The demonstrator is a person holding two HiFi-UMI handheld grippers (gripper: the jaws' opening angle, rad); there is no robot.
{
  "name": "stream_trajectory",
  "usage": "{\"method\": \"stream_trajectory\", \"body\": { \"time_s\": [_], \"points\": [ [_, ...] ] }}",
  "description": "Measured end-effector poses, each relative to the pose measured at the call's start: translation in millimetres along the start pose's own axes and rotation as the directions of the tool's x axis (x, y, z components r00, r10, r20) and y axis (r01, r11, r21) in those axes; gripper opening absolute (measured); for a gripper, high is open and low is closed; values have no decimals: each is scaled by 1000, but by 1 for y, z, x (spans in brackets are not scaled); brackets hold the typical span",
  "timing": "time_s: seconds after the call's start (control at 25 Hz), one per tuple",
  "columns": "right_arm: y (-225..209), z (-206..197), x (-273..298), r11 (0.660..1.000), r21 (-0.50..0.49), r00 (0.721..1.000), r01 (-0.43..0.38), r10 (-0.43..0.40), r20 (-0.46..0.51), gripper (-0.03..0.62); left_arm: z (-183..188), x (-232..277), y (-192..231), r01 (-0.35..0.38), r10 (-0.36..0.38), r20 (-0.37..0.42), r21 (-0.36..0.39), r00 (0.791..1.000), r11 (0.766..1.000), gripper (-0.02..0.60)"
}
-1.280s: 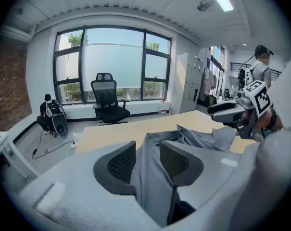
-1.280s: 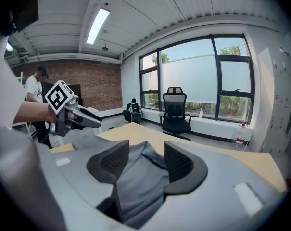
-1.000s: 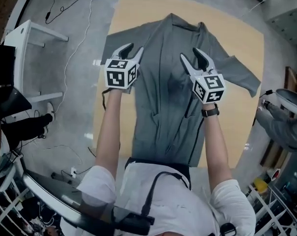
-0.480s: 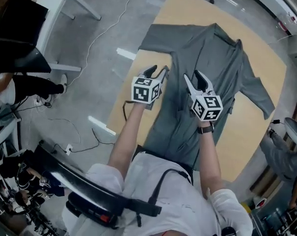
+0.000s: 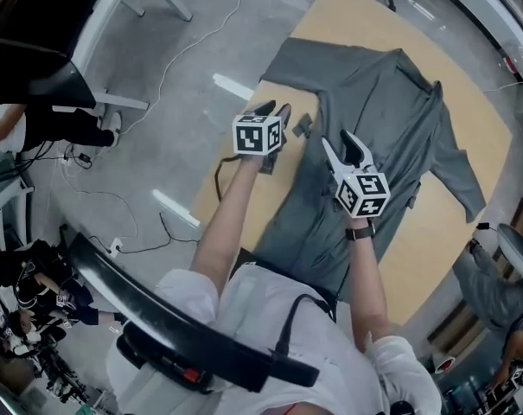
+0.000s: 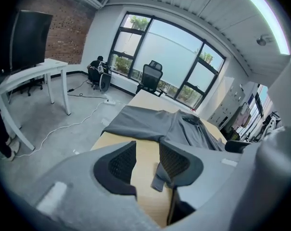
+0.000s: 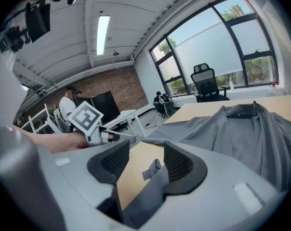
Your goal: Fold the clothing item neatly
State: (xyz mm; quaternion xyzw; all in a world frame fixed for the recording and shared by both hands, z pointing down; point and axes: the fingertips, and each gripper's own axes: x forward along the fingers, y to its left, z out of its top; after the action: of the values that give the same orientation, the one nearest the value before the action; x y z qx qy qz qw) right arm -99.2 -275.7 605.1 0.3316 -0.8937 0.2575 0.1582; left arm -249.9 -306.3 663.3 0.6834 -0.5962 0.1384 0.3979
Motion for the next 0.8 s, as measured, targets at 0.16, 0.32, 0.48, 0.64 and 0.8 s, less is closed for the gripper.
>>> {"method": "stream_trajectory", "body": {
  "time_s": [0.16, 0.32, 0.48, 0.64, 0.8],
  "points": [
    [6, 6, 0, 1000, 18, 1000, -4, 3, 6, 225, 10, 17, 14, -9, 9, 0, -91, 1000, 996, 160],
    [-1, 11, -5, 1000, 18, 1000, 9, -9, 16, 225, 15, 37, 22, 12, -8, 17, -208, 1000, 978, 161],
    [-11, 7, -7, 999, 29, 1000, 17, -17, 4, 225, 16, 50, 42, -24, 29, 13, -280, 999, 960, 164],
    [-21, 0, -14, 999, 39, 1000, 29, -29, -6, 225, 18, 63, 57, -52, 57, 6, -359, 998, 932, 192],
    [-26, -4, -17, 998, 57, 1000, 31, -31, -7, 225, 17, 77, 72, -101, 99, -26, -403, 995, 910, 199]
  ]
}}
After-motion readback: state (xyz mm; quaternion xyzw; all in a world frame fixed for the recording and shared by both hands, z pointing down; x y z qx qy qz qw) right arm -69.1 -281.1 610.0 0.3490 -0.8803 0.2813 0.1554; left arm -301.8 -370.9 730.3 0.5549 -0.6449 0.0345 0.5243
